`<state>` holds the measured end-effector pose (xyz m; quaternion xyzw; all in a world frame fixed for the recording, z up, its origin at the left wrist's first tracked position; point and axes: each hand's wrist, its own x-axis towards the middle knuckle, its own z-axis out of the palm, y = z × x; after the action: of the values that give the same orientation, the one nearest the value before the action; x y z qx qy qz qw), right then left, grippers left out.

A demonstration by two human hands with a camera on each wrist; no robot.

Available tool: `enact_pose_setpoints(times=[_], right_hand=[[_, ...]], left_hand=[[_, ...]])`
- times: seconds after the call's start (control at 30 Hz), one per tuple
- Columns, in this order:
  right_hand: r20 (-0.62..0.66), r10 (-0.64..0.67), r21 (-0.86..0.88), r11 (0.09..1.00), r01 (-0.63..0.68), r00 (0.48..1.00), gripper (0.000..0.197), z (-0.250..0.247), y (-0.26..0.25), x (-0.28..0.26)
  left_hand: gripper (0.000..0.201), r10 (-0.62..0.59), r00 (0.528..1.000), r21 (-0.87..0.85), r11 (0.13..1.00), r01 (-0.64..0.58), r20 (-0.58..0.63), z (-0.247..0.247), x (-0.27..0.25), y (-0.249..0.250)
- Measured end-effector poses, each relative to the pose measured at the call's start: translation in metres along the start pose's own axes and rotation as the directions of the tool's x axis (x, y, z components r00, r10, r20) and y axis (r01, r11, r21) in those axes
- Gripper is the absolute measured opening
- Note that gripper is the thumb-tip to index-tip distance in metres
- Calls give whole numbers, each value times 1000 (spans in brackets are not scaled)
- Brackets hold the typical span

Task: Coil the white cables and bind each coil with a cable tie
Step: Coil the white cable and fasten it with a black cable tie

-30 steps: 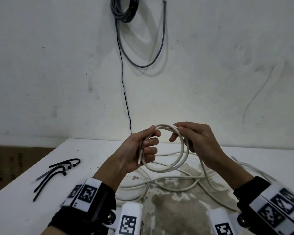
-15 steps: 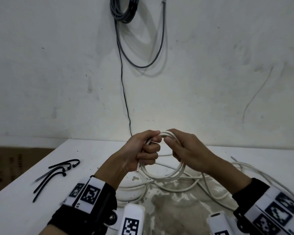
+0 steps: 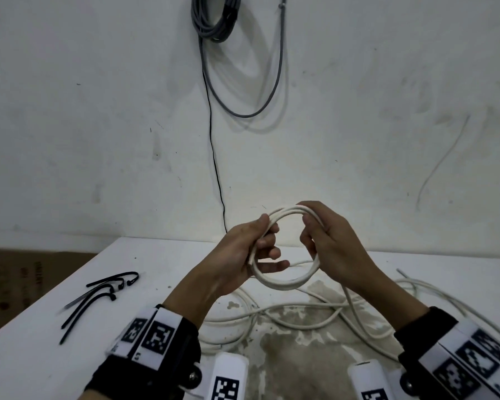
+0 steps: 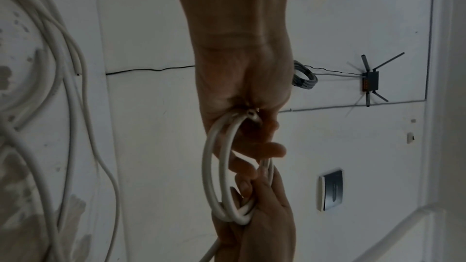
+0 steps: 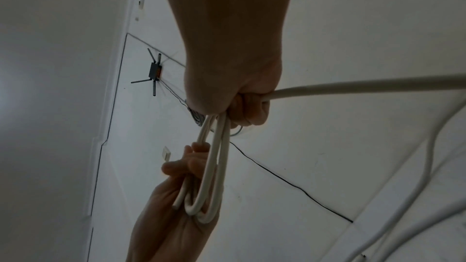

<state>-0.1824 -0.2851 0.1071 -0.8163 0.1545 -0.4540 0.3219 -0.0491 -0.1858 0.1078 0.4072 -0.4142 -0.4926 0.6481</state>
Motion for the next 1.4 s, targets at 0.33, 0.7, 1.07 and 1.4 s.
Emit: enact_pose_setpoints(times=[0.33,0.7,1.07,1.4], right_hand=[[-6,-22,45,999,23,1000,21,3,6,2],[286,185,126,965,-228,940,41,-22,40,-14],[259,-249,-573,739,356,933,28,-20,48,-21],[343,-524,-504,598,624,779,27,-12,-6,10]], left_hand=[[41,-174,961,-283,931,232,215,-8,3,3],[28,208,967,-504,825,-256,-150,-29,3,32],[35,523,774,195,852,-486,-357,-28,12,33],[17,381,923,906,369,-207,55,-13,1,-2]])
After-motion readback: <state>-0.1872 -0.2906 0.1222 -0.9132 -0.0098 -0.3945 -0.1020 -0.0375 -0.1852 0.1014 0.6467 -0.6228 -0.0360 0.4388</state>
